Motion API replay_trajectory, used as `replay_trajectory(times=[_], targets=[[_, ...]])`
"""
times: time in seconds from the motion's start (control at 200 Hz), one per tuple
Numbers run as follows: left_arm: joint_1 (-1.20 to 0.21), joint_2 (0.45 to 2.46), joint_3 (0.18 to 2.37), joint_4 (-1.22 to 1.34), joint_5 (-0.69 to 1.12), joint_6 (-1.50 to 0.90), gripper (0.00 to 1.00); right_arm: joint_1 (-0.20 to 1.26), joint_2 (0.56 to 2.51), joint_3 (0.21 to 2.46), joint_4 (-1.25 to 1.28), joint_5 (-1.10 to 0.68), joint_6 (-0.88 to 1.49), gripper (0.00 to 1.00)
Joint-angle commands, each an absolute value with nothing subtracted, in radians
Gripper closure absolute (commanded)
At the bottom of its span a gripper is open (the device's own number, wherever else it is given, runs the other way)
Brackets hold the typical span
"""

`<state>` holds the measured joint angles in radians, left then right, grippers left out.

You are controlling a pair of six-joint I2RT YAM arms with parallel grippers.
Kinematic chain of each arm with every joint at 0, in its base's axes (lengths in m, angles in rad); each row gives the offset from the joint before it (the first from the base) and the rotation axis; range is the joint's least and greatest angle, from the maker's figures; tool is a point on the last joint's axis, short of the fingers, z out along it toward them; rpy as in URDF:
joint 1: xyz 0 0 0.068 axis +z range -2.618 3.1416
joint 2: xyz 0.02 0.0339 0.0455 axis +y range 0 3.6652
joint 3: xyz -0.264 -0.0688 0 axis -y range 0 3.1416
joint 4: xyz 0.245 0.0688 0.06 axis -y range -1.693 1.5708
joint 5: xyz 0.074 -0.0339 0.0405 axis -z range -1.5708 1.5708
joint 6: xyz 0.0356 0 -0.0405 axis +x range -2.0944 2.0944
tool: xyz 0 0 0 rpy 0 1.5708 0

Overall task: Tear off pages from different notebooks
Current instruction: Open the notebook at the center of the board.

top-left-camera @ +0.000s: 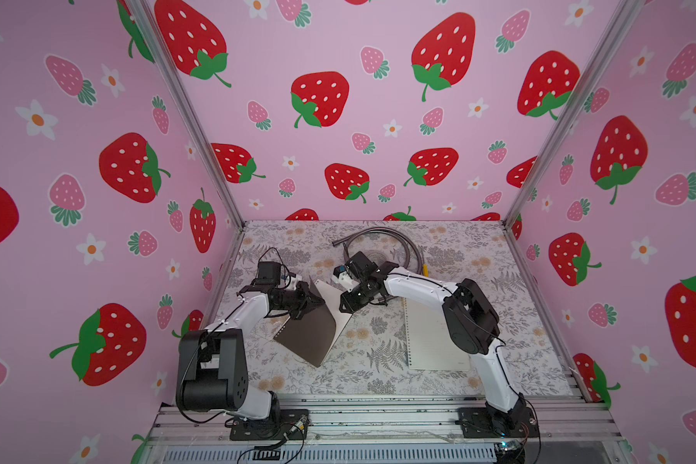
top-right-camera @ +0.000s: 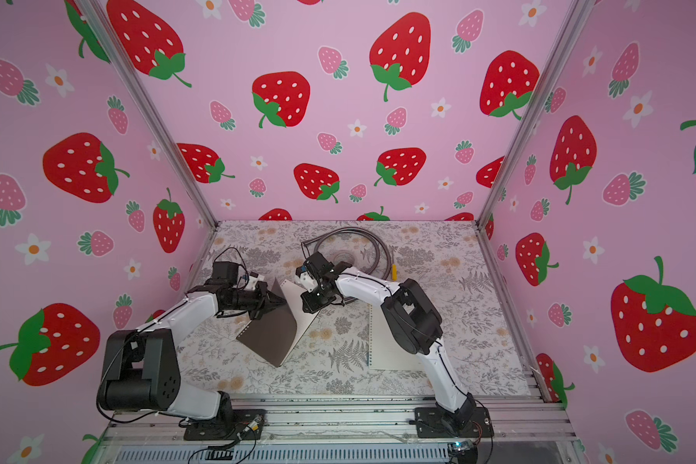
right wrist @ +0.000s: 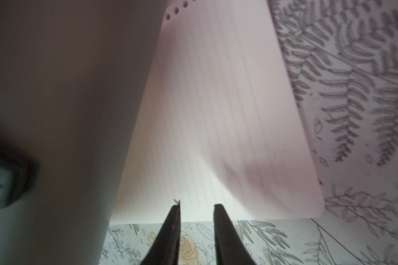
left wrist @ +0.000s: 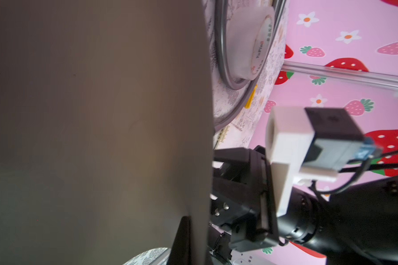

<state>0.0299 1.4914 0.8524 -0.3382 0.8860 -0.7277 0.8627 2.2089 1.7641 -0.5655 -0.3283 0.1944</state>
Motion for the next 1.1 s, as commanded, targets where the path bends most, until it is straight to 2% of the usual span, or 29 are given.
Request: replay_trajectory(times=[0.0,0.06,0.275,0.465,0.685,0.795,0.905,1.021,1.096], targets=[[0.04,1.507,0.837,-0.124,1.0,-0.912,1.0,0.853,2.197,1.794,-0.623,-0.368,0.167,0.83],[0.044,1.516,0.816,0.025,1.03,-1.051,1.0,0.852,2.194,1.793,-0.624,-0.356,0.174,0.86],[0.044,1.575,0.766,0.412,1.051,-1.393,1.0,0.82,2.189,1.785,-0.635,-0.289,0.207,0.85],[0.044,1.627,0.665,0.79,1.017,-1.661,1.0,0.802,2.182,1.757,-0.661,-0.294,0.23,0.81],[0.044,1.634,0.603,0.972,0.951,-1.781,1.0,0.768,2.184,1.738,-0.719,-0.295,0.276,0.8],[0.043,1.633,0.589,1.028,0.911,-1.823,1.0,0.732,2.133,1.666,-0.643,-0.256,0.35,0.73],[0.043,1.639,0.557,1.124,0.855,-1.885,1.0,0.686,2.064,1.582,-0.529,-0.234,0.418,0.72],[0.031,1.664,0.526,1.239,0.799,-1.962,1.0,0.672,2.035,1.583,-0.505,-0.271,0.405,0.72],[0.016,1.693,0.518,1.324,0.774,-2.004,1.0,0.674,2.052,1.619,-0.521,-0.368,0.4,0.72]])
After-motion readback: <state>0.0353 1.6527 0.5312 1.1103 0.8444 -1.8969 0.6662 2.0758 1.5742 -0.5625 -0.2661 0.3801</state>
